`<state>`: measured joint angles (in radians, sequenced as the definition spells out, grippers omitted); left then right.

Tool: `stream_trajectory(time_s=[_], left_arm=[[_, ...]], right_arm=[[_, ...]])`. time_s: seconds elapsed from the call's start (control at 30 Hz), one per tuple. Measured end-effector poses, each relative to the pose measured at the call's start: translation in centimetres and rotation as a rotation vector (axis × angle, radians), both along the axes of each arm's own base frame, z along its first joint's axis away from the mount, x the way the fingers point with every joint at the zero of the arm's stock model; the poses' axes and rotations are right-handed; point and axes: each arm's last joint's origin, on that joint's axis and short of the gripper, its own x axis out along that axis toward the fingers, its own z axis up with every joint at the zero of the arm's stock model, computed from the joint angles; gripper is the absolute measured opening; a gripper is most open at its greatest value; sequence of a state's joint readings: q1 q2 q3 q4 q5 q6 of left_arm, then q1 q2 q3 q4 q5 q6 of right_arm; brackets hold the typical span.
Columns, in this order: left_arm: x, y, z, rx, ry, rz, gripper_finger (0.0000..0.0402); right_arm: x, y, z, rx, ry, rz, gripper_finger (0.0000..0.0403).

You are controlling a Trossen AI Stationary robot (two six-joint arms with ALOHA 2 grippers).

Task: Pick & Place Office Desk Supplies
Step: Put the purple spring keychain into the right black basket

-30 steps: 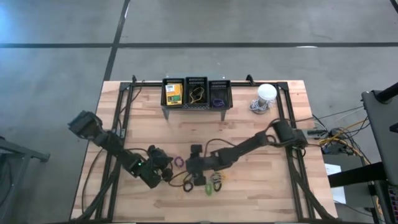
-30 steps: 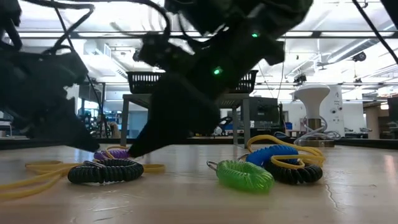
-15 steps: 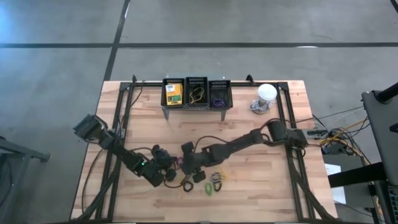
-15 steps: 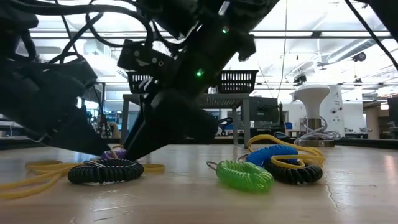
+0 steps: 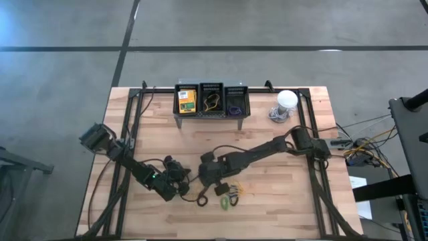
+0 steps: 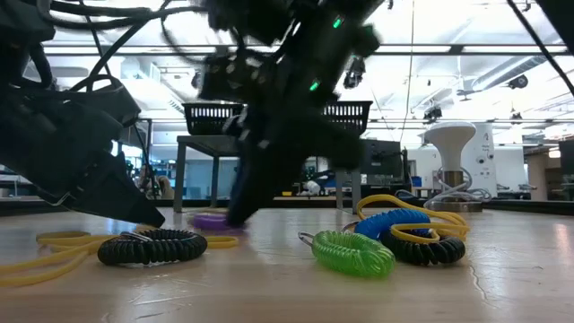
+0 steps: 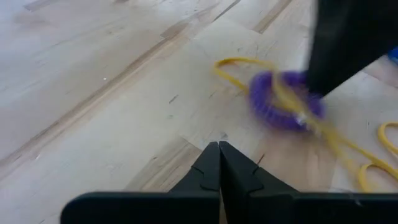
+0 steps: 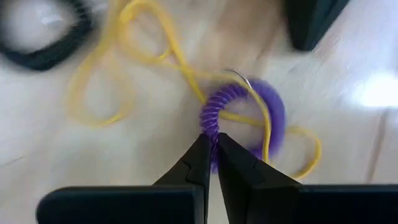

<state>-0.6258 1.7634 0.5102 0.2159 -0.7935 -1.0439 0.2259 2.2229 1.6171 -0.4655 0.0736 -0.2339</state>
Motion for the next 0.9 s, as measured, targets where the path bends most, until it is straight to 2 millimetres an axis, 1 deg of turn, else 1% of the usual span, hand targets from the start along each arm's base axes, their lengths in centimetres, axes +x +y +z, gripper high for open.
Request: stream_trajectory(time_s=[0.1, 0.2, 0.33, 0.43, 0.57, 0.63, 0.7, 0.8, 0.9], left_arm=[[0.0, 0.0, 0.0, 0.004, 0.001, 0.002, 0.0001], [0.0, 0.0, 0.0, 0.007, 0.003, 0.002, 0.0001], [-0.1, 0.1, 0.0, 0.012, 0.004, 0.004, 0.0001], [-0.1, 0.1, 0.0, 0.025, 0.011, -0.006, 0.0001], [-0.1, 0.1, 0.0, 0.03, 0.012, -0.008, 0.0001], [-0.2, 0.1, -0.1, 0.033, 0.013, -0.009, 0.0001], [-0.2, 0.2, -0.1, 0.035, 0.012, -0.007, 0.0001], [-0.2, 0.2, -0.1, 0.036, 0.013, -0.007, 0.0001], [-0.2, 0.2, -0.1, 0.037, 0.013, -0.007, 0.0001]], right_arm=[[-1.3, 0.8, 1.9, 0.018, 0.044, -0.017, 0.0017], [-2.6, 1.3, 4.2, 0.026, 0.067, -0.016, 0.0017], [-4.4, 1.4, 7.1, 0.083, 0.103, 0.055, 0.0017], [-5.8, 1.1, 9.9, 0.116, 0.06, 0.123, 0.0017], [-7.5, -0.4, 13.1, 0.139, -0.075, 0.145, 0.0017], [-8.4, -1.4, 14.3, 0.173, -0.177, 0.143, 0.0017], [-9.4, -2.3, 15.1, 0.214, -0.282, 0.148, 0.0017], [-10.7, -4.0, 15.3, 0.266, -0.441, 0.078, 0.0017], [-11.9, -6.1, 15.3, 0.235, -0.602, -0.122, 0.0018]])
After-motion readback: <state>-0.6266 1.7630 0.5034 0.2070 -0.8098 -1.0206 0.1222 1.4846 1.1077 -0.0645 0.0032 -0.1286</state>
